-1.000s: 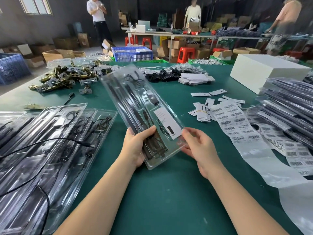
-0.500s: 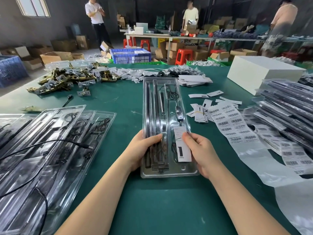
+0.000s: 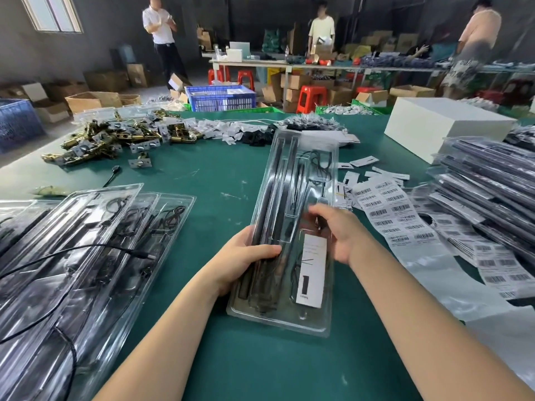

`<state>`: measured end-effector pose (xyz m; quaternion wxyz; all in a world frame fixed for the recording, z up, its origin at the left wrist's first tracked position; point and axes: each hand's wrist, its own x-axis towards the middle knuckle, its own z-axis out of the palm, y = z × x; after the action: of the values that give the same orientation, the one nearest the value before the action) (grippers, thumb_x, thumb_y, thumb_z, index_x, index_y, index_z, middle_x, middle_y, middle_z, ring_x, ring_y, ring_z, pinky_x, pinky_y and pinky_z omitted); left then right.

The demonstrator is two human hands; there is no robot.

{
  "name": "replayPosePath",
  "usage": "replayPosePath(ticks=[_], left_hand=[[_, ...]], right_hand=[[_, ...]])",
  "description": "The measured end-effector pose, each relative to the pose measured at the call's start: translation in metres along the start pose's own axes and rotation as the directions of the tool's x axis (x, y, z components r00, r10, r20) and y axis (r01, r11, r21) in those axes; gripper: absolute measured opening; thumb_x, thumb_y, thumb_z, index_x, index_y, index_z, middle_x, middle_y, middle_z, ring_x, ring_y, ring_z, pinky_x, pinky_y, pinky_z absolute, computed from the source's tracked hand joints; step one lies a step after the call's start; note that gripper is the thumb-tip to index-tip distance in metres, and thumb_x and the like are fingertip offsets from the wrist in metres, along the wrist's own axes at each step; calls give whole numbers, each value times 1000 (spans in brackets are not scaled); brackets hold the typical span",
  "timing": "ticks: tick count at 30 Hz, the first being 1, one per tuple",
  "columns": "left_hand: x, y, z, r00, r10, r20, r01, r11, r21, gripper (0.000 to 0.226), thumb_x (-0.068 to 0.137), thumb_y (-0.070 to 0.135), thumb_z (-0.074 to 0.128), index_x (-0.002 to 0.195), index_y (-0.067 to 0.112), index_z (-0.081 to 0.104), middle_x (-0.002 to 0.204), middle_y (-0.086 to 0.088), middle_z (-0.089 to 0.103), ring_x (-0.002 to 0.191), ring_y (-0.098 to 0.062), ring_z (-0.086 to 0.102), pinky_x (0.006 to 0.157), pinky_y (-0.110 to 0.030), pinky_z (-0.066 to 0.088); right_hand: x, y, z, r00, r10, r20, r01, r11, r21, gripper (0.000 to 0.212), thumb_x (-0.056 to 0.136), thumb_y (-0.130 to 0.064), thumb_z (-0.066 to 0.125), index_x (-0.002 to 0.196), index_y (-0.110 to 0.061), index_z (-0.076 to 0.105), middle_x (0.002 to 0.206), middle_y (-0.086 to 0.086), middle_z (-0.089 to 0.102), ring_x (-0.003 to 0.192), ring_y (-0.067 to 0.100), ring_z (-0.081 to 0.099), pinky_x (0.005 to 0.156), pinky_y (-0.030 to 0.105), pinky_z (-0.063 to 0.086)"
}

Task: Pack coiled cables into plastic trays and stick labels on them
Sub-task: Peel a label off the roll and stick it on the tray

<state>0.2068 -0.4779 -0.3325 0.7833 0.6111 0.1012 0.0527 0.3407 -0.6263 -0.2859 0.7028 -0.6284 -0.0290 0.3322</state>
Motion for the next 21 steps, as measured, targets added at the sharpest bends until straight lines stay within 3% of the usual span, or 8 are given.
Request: replayPosePath(ticks=[3,7,12,14,17,19,21], left_hand=[[0,0,0,1000,-3,4,3,1000,-5,41,74,13,72,113,12,59,103,-14,72,87,-28,71,70,-35,57],[0,-1,-2,1000,0,14,0,1000,-2,42,74,13,73,114,11,59,105,-16,71,89,-30,70,71,-36,57],[0,0,-2,1000,-23,9,23,1000,-8,40,75,14,73,112,10,61,106,-20,70,90,-33,69,74,-40,57],[-1,0,-3,1000,-29,-4,29,999,-29,35,76,15,73,110,10,64,105,-21,70,89,-33,69,75,-41,56],[-1,2,0,997,-25,-74,22,999,-35,28,80,18,73,106,10,66,102,-18,71,86,-29,70,74,-38,57],[-3,5,3,989,-47,-140,48,999,-2,21,88,29,65,99,11,67,91,-8,73,76,-16,71,62,-25,56],[-3,8,4,993,-92,-79,81,988,-128,41,97,44,46,109,12,69,100,-8,74,88,-18,72,64,-25,56]], right_hand=[[7,-6,3,999,19,-30,-21,998,-62,27,85,-8,66,110,-4,57,70,9,67,56,20,66,50,32,54],[10,-9,0,1000,17,-19,-19,994,-105,17,84,-4,62,102,-4,59,67,7,69,58,18,68,50,30,55],[12,-5,5,995,-24,-102,6,985,-170,29,83,-1,63,109,0,51,77,12,62,54,19,65,45,30,53],[11,-5,4,998,0,-69,-11,988,-153,35,84,-8,67,115,-1,53,83,12,61,58,20,63,47,31,53],[7,-3,0,993,77,89,-74,996,-41,31,93,-26,63,116,-7,56,85,11,67,62,23,68,50,33,55],[5,-2,-1,988,104,110,-95,992,-82,23,96,-28,57,110,-9,58,86,11,68,69,26,70,56,36,56],[4,-9,-1,994,78,74,-68,989,-128,17,98,-27,54,101,-10,57,82,10,65,69,25,67,59,37,55]])
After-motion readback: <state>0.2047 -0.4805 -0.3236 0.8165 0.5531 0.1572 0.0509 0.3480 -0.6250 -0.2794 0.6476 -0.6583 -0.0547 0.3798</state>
